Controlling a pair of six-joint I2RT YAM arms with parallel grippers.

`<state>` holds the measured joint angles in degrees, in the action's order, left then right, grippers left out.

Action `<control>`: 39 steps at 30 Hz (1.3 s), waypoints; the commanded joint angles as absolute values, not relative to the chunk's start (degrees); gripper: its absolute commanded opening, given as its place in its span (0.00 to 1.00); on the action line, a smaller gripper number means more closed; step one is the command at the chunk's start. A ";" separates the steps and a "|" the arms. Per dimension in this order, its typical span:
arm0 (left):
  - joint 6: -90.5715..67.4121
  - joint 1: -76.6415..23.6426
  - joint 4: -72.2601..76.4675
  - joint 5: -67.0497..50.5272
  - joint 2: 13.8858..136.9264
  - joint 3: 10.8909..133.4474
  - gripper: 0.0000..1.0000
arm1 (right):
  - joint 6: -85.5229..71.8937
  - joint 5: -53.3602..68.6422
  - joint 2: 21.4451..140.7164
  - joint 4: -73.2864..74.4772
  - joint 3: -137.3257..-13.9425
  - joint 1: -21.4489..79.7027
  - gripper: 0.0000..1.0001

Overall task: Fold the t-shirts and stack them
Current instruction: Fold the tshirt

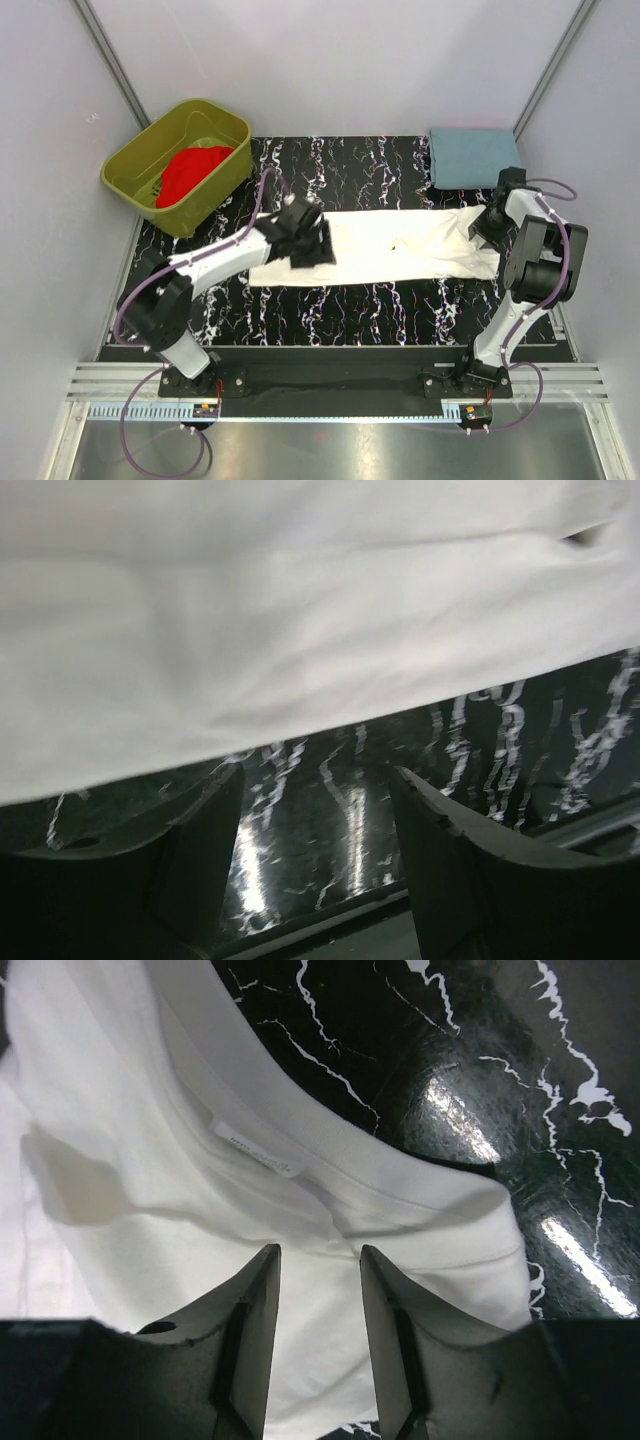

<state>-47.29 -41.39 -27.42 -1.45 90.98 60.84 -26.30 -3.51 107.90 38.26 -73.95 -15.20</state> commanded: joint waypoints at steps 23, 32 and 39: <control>-38.84 -28.30 -31.99 0.17 104.96 61.73 0.64 | -27.77 5.18 91.77 43.24 -75.86 -0.44 0.41; -51.03 -24.18 -32.43 5.88 85.91 38.45 0.64 | -40.51 -3.51 86.04 44.13 -67.15 -0.61 0.48; -56.26 -24.34 -33.22 3.87 67.51 34.34 0.63 | -44.09 -3.52 92.89 41.92 -70.31 -0.53 0.46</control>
<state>-53.58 -24.27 -28.12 2.39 71.13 33.74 -39.00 -1.98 90.08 43.46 -67.85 -0.49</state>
